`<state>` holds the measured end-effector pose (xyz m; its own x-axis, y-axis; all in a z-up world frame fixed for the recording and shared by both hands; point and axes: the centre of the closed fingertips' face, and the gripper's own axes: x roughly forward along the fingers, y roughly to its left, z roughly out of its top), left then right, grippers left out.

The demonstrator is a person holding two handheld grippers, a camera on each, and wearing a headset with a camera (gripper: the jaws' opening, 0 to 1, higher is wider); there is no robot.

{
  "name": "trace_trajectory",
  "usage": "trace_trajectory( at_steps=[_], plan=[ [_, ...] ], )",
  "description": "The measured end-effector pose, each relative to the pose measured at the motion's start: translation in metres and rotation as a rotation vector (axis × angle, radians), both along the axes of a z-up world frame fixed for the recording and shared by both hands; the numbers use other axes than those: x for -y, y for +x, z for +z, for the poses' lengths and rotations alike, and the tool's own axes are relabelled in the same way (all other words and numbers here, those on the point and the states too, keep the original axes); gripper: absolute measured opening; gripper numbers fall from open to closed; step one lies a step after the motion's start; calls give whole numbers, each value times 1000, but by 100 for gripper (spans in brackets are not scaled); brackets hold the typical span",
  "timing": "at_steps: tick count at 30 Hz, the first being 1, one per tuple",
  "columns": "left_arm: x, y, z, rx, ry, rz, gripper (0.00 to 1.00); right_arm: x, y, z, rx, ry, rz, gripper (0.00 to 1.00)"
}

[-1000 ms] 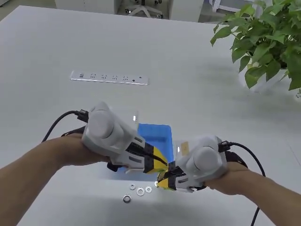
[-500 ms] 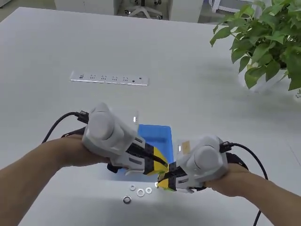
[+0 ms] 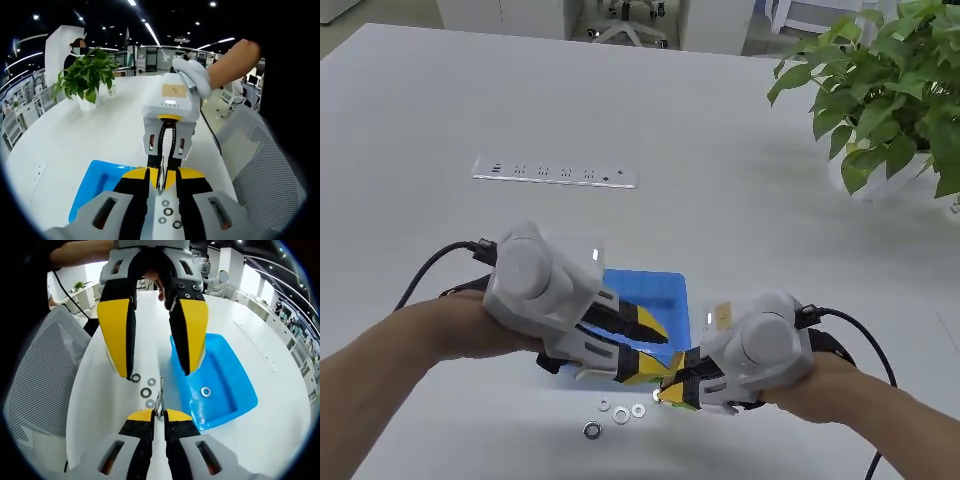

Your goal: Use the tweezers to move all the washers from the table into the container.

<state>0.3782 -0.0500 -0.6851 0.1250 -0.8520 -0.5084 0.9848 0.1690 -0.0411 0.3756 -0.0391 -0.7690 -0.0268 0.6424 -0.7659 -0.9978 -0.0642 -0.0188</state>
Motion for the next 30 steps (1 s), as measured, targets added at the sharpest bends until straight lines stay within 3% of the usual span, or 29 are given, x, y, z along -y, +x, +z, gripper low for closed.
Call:
trace_trajectory(
  at_steps=[19, 30],
  plan=[
    [-26, -10, -2, -31, 3, 67, 48, 2, -4, 27, 32, 17, 20, 8],
    [-41, -11, 2, -53, -26, 136, 63, 4, 1, 46, 57, 15, 41, 8]
  ],
)
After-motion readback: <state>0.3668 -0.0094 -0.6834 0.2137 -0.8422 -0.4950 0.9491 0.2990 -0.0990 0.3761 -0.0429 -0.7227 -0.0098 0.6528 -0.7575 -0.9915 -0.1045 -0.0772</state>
